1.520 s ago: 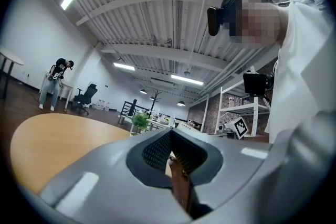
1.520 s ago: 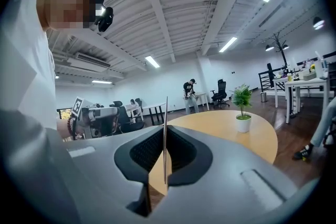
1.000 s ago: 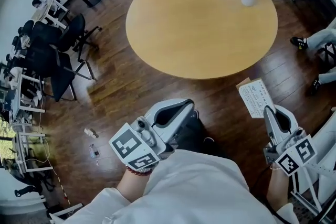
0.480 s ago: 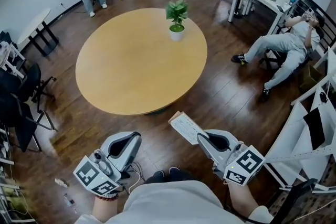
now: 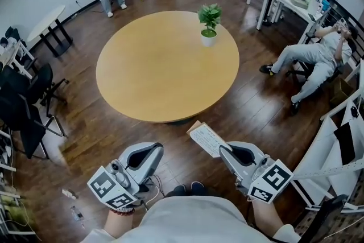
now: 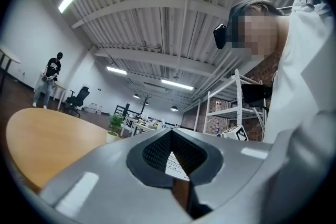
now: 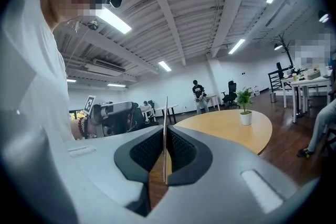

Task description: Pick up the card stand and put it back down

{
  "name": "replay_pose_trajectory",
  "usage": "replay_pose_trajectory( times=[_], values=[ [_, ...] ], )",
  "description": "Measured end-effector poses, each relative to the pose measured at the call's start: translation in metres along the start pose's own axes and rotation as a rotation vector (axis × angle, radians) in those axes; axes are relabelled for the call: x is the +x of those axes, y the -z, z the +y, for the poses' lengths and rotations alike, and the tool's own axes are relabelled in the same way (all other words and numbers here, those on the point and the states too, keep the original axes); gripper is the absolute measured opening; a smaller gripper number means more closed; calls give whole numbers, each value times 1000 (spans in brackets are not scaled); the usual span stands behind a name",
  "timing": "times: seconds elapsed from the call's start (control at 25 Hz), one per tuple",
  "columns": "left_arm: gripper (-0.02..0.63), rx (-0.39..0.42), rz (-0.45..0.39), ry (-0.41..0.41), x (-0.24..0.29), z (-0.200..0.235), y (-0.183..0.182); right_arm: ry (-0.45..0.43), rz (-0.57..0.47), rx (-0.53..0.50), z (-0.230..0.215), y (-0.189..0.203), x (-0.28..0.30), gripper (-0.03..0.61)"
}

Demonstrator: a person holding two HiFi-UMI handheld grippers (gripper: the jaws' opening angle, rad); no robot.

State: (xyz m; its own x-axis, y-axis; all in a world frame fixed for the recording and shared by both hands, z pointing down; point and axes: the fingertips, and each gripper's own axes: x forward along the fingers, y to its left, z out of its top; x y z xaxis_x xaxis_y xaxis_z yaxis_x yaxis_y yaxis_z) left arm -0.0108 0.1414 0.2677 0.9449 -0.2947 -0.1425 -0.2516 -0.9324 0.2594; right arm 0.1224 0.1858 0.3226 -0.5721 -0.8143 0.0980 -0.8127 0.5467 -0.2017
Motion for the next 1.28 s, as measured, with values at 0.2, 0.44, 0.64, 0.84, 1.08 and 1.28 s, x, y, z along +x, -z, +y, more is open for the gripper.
replay_pose_trajectory(
  times=[0.2,0.44,0.64,0.84,1.08,1.28],
  values=[
    [2,2,-14,-6,-17,9,0,-1,7,-16,17,-1,11,18],
    [0,20,-7,18,-24,-1,-2,3,4,-38,34,-7,11,18],
    [0,37,17,33,-28,-13,1,-2,0,-35,45,-3,8,18],
    [0,53,34,43,-30,-20,4,0,-3,-24,45,-1,7,18],
    [-2,107,68,35,-35,-24,9,-24,-4,-32,50,-3,14,18],
    [2,89,59,28,-37,-25,8,-26,0,-32,56,-3,17,18]
  ],
)
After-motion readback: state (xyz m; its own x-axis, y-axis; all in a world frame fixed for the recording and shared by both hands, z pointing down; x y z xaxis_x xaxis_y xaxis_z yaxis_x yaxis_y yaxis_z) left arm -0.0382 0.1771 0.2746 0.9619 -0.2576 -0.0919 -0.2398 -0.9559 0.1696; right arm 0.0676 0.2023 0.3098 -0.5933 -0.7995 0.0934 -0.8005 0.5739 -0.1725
